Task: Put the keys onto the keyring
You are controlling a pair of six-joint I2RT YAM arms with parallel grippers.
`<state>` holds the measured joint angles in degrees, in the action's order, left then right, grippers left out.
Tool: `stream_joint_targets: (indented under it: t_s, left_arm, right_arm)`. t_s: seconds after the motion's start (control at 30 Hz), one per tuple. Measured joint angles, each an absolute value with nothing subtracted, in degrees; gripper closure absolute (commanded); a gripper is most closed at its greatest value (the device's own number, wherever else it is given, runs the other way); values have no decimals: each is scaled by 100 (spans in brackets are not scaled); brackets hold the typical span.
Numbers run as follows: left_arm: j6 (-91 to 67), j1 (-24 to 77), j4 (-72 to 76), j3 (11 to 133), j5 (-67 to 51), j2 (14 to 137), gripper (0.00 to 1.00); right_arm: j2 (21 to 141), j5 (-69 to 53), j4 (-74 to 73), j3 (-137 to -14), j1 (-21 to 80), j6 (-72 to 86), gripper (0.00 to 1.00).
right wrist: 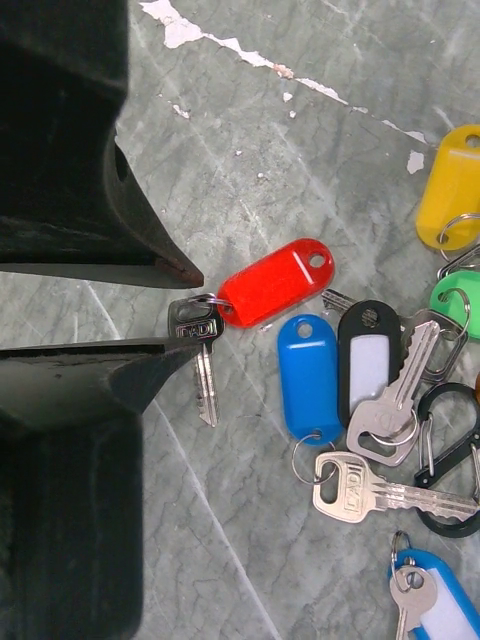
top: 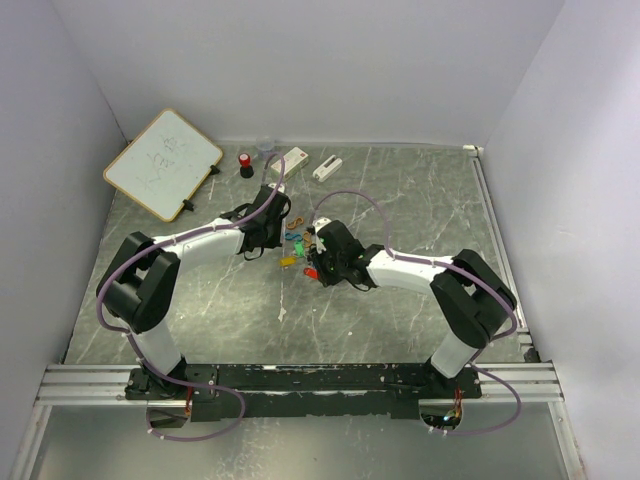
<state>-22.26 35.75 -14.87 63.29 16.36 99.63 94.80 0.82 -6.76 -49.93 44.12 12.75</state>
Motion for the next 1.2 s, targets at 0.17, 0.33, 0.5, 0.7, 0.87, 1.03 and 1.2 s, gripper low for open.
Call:
stream_joint_targets:
  t_s: [0.17, 0.33, 0.5, 0.7, 0.87, 1.03, 1.2]
  left_arm:
    - [-2226, 3575, -1490, 6329, 1638, 9963, 93]
    - [-2226, 3575, -1490, 6329, 1638, 9963, 93]
    - [-2226, 3575, -1490, 6329, 1640, 9963, 93]
    - [-2226, 3575, -1490, 6329, 1640, 9963, 93]
    - [-2226, 3575, -1492, 6329, 1643, 9950, 93]
    - [-2226, 3575, -1496, 6329, 1643, 9944, 93]
    - [-2222, 3575, -1511, 6329, 1638, 9942, 93]
  right_arm:
    - [9518, 84, -676, -5006, 4416, 1275, 77]
    - [9555, 84, -676, -5015, 4427, 1275, 79]
    - [9557, 84, -676, -5015, 4427, 1269, 82]
    - [9568, 89, -674, -5015, 4427, 1260, 92]
    - [9574, 108, -672, -5015, 4429, 1256, 100]
    - [9550, 231, -593, -5004, 4436, 1223, 100]
    - [9083, 419, -370, -4731, 4438, 1094, 100]
